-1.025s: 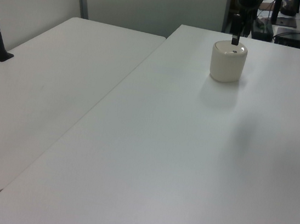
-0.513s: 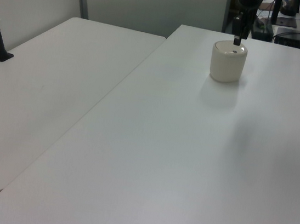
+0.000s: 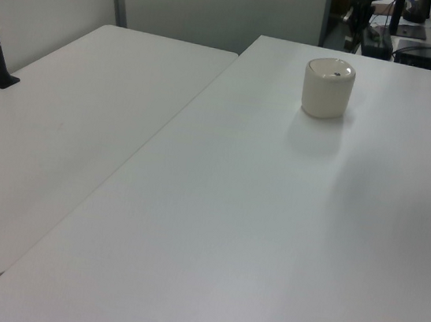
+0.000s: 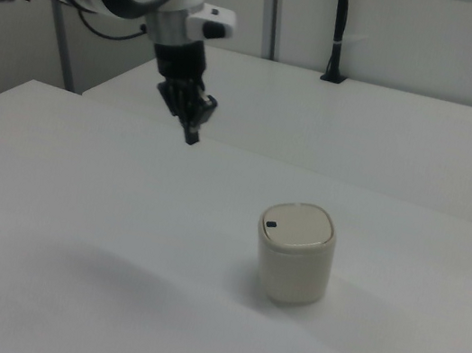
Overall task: Open the trash bin
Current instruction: 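Move the gripper over the cream trash bin's lid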
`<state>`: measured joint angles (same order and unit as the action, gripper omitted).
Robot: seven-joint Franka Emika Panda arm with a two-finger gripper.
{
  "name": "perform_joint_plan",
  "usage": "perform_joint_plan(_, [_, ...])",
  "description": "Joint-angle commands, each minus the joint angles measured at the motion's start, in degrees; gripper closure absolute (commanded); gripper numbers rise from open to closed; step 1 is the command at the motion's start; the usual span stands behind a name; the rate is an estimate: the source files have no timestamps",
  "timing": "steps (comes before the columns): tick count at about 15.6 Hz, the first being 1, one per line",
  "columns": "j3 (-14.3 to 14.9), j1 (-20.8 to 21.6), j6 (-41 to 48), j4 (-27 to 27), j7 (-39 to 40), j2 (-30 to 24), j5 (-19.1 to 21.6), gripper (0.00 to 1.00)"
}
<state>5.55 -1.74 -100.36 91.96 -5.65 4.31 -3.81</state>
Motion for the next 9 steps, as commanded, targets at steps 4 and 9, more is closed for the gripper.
perform_joint_plan(4, [7.88,-1.16,-11.5,-0.64,0.64,4.99,1.53,1.0])
perform_joint_plan(9, [9.65,-1.86,-17.15,-0.29,0.56,9.66,1.88,1.0])
